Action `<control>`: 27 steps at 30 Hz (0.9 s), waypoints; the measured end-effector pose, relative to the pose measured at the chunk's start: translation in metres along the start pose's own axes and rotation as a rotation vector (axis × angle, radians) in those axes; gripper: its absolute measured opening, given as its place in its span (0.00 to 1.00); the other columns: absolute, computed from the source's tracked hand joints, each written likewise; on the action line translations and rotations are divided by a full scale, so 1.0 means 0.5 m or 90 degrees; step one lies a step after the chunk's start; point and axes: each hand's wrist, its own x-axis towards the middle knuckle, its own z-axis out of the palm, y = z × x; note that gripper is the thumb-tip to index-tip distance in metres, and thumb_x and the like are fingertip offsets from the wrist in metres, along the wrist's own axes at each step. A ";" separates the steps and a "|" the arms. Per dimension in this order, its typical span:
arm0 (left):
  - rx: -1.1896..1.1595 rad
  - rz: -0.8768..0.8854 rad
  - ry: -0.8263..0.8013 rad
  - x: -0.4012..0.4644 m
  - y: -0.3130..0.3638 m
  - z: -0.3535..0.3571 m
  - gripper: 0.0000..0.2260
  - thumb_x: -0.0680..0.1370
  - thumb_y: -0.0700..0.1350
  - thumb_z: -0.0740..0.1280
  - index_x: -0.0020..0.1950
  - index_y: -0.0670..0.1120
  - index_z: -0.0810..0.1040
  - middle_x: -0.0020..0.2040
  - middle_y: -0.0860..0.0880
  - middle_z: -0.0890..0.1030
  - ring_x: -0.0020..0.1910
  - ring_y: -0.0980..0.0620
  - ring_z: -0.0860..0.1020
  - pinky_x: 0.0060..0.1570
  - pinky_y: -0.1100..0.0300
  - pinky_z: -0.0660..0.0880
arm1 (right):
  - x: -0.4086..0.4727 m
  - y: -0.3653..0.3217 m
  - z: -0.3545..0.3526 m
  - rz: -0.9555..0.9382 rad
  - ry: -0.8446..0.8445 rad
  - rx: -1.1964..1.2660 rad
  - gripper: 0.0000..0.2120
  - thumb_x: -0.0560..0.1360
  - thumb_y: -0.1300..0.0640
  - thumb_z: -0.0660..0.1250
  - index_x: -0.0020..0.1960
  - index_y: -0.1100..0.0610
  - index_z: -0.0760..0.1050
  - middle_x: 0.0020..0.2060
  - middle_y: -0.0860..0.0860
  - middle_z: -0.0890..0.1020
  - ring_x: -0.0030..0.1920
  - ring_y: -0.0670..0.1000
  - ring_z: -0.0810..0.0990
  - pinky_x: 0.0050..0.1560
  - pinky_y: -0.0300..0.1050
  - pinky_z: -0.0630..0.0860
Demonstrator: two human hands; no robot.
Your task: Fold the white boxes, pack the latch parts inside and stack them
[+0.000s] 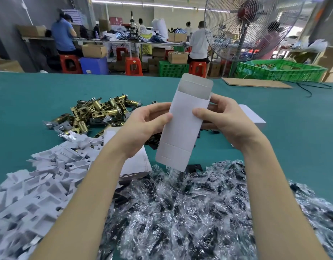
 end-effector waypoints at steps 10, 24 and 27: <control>0.033 0.009 0.033 -0.001 0.008 0.010 0.11 0.82 0.38 0.68 0.63 0.44 0.80 0.56 0.49 0.86 0.56 0.53 0.84 0.55 0.59 0.81 | 0.003 0.003 0.001 0.002 0.032 -0.003 0.15 0.77 0.64 0.72 0.63 0.57 0.79 0.52 0.53 0.88 0.51 0.53 0.87 0.45 0.43 0.83; 0.015 0.073 0.127 0.003 0.001 0.016 0.22 0.79 0.42 0.73 0.68 0.54 0.68 0.58 0.44 0.85 0.56 0.47 0.84 0.61 0.46 0.80 | 0.005 0.010 0.021 -0.066 0.051 -0.005 0.19 0.76 0.61 0.76 0.61 0.50 0.71 0.46 0.52 0.88 0.47 0.55 0.88 0.44 0.48 0.84; 0.029 0.072 0.115 0.002 -0.004 0.018 0.22 0.81 0.39 0.70 0.68 0.55 0.65 0.57 0.43 0.85 0.56 0.46 0.84 0.61 0.42 0.79 | 0.007 0.016 0.025 -0.087 0.066 -0.035 0.21 0.75 0.61 0.76 0.62 0.49 0.71 0.48 0.49 0.87 0.48 0.57 0.87 0.47 0.50 0.85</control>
